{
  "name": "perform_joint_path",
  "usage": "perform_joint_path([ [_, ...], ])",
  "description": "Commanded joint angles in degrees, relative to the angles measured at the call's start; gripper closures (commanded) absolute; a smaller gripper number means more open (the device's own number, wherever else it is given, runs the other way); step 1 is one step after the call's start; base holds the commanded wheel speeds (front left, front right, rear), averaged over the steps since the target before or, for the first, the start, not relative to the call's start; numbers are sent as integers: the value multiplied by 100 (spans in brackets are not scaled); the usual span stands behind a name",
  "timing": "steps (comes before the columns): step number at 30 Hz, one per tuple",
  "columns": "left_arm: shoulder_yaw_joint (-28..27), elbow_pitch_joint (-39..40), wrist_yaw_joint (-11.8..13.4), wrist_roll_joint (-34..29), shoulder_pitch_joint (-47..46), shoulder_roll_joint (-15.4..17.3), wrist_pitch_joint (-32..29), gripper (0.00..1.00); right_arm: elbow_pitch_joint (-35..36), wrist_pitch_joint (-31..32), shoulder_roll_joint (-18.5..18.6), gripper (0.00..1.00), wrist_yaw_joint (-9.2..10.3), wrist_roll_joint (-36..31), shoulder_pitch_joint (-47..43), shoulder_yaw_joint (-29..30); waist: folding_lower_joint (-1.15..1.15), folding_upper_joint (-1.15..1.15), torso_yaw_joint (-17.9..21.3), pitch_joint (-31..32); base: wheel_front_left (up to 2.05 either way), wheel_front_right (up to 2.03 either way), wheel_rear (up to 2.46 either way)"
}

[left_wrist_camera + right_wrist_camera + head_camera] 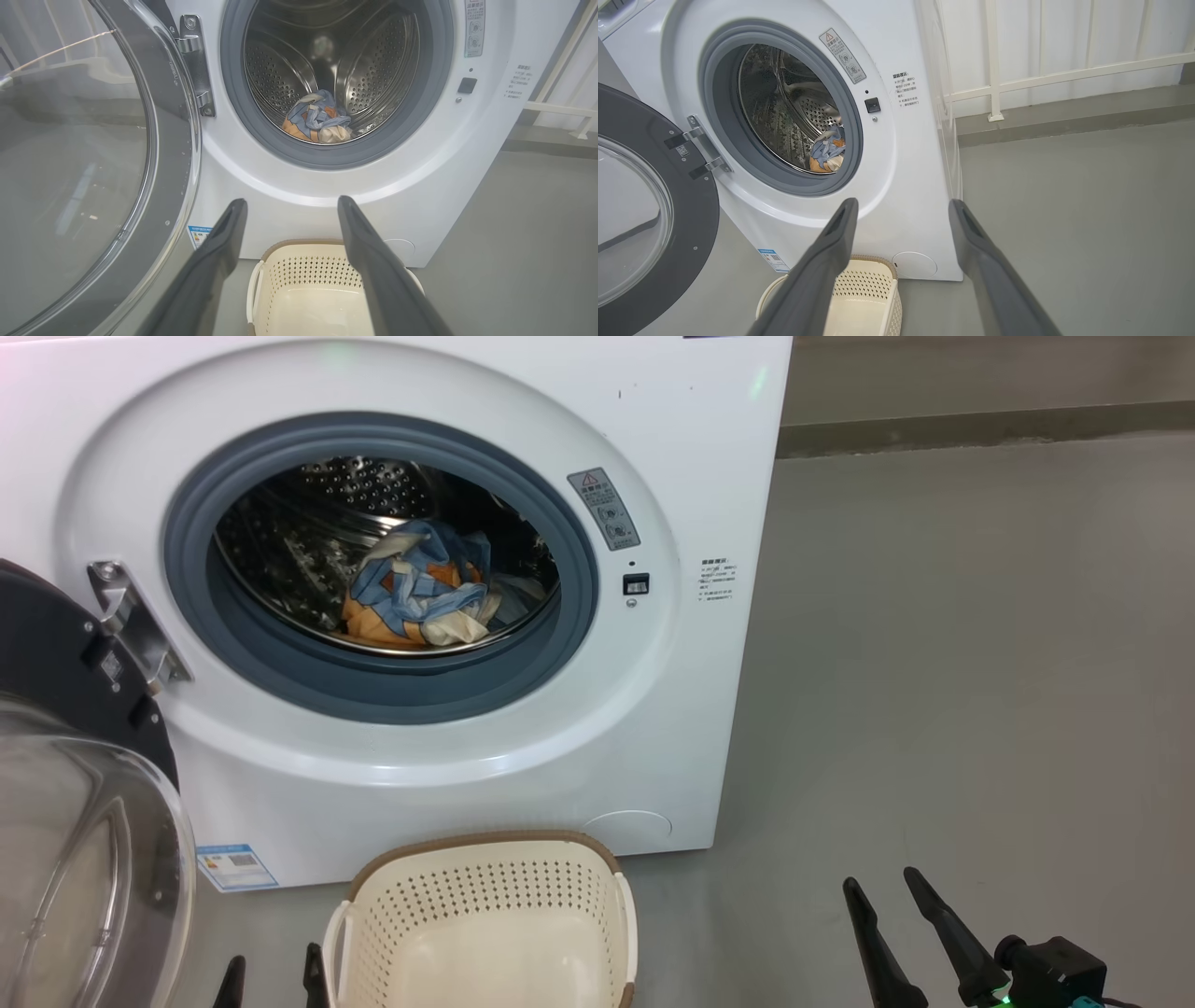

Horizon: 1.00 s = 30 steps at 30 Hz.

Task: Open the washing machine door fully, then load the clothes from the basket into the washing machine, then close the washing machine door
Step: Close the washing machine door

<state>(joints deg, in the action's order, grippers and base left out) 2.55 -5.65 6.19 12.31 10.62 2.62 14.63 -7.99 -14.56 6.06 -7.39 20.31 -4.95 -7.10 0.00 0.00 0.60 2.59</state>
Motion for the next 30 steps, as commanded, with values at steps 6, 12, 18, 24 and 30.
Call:
perform_joint_path([
  [6, -214, 192, 60, -21, -79, 26, 37, 0, 156, -44, 95, 0, -10, -15, 82, -177, 0, 0, -34, -14, 0, 0, 0],
  [12, -233, 200, 74, -23, -79, 26, 37, 0, 166, -44, 77, 0, -10, -21, 96, -191, 0, 0, -29, -42, 0, 0, 0],
  [18, -283, 159, 157, -62, -94, 26, 37, 0, 160, -44, 53, 0, -10, -22, 110, -198, 0, 0, -1, -88, -17, 17, 0],
  [24, -304, 149, 158, -64, -126, 26, 37, 0, 147, -44, 28, 0, -10, -25, 132, -196, 0, 0, 16, -119, -94, 94, 0],
  [30, -295, 139, 185, -66, -137, 26, 37, 0, 137, -44, 15, 0, -10, -22, 137, -196, 0, 0, 19, -126, -176, 176, 0],
])
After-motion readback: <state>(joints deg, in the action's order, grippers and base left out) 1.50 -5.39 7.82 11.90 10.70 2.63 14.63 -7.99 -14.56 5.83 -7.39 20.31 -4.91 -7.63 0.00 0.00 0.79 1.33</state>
